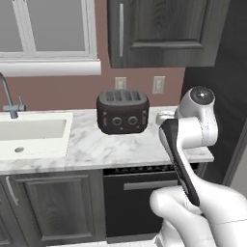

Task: Place the pitcher and cup on the dining counter for serving.

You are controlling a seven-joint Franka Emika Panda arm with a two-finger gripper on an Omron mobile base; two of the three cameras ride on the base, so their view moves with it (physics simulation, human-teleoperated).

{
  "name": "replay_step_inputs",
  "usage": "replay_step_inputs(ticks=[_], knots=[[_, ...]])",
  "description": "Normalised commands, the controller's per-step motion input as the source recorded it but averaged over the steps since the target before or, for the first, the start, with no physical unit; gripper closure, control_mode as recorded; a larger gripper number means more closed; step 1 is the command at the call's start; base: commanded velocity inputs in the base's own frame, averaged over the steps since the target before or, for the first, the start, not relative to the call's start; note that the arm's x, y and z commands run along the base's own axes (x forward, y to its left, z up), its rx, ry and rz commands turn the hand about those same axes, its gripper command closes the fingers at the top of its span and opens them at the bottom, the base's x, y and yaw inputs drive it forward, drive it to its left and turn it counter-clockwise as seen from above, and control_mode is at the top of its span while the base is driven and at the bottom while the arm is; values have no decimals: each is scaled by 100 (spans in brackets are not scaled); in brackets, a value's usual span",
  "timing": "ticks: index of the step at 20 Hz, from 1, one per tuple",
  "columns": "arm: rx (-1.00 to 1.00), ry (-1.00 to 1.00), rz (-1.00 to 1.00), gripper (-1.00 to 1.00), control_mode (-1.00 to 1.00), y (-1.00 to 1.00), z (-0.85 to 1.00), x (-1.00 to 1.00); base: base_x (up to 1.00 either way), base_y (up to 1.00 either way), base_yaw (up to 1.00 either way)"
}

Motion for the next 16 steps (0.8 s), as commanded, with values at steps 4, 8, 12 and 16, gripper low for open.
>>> replay_step_inputs(ticks=[4, 8, 12, 16], knots=[[0, 0, 0, -100, 100, 0, 0, 0, 33, -37, 0], [0, 0, 0, -100, -100, -8, 0, 9, 21, -28, 0], [0, 12, 1, -100, -100, -27, -2, 45, 0, 0, 0], [0, 30, 0, -100, -100, -9, -20, 72, 0, 0, 0]])
